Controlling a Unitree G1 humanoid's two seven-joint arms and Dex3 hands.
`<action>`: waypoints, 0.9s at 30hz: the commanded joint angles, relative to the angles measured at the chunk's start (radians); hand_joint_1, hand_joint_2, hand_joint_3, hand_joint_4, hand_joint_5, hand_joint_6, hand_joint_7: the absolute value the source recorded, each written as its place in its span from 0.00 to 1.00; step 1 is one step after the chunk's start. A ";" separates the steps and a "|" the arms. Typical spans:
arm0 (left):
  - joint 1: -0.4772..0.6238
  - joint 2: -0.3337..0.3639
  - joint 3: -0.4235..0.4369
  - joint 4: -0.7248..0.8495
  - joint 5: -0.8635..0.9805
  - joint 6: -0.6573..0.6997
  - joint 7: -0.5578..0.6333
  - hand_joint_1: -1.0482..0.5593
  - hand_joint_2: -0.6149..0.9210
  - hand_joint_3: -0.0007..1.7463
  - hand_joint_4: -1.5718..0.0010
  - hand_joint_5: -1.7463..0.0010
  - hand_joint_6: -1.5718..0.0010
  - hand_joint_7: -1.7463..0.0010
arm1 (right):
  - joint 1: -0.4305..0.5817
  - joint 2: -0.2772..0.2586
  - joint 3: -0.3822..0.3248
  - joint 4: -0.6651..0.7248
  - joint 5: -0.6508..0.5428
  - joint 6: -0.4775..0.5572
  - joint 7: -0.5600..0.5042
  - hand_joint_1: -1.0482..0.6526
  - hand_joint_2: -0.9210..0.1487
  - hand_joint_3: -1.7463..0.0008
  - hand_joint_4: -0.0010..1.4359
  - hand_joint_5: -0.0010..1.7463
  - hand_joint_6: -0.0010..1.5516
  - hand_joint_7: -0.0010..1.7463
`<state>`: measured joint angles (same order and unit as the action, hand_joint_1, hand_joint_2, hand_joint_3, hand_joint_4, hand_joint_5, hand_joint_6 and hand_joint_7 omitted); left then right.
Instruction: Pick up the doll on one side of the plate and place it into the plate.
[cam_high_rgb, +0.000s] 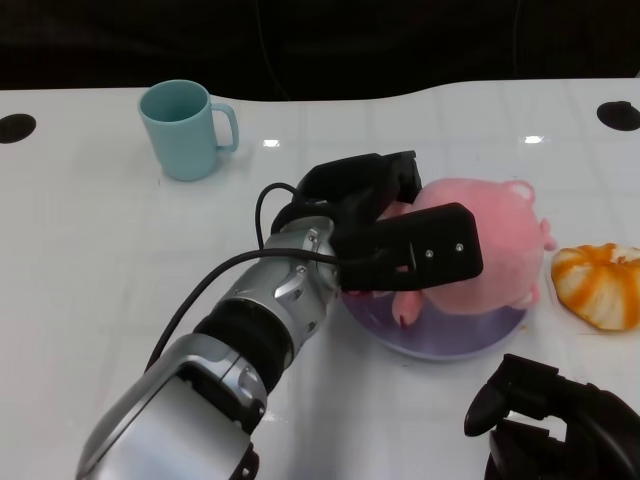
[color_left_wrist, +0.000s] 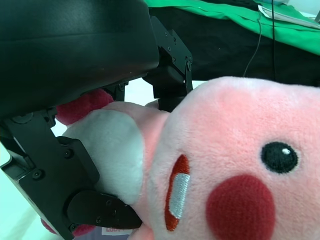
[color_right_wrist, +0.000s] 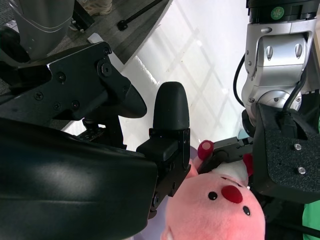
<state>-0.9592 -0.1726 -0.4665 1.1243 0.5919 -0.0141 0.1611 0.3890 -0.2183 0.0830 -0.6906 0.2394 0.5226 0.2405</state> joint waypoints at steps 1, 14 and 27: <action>-0.044 -0.007 0.007 0.011 -0.010 0.000 0.010 0.49 0.91 0.26 0.56 0.15 0.54 0.32 | 0.004 -0.001 0.003 -0.017 0.008 0.016 -0.008 0.56 0.26 0.30 0.47 1.00 0.33 0.91; -0.056 0.027 -0.038 -0.046 0.023 0.005 -0.071 0.27 1.00 0.12 0.88 0.76 0.78 1.00 | 0.002 -0.008 -0.003 -0.012 0.010 0.012 -0.001 0.57 0.26 0.29 0.46 1.00 0.33 0.91; -0.029 0.120 -0.063 -0.242 0.025 0.034 -0.283 0.11 1.00 0.21 1.00 0.85 0.91 1.00 | -0.001 -0.008 -0.014 0.005 0.009 0.002 0.006 0.57 0.25 0.30 0.46 1.00 0.32 0.91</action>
<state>-0.9877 -0.0758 -0.5355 0.9127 0.6222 0.0146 -0.0915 0.3876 -0.2183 0.0789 -0.6881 0.2435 0.5340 0.2433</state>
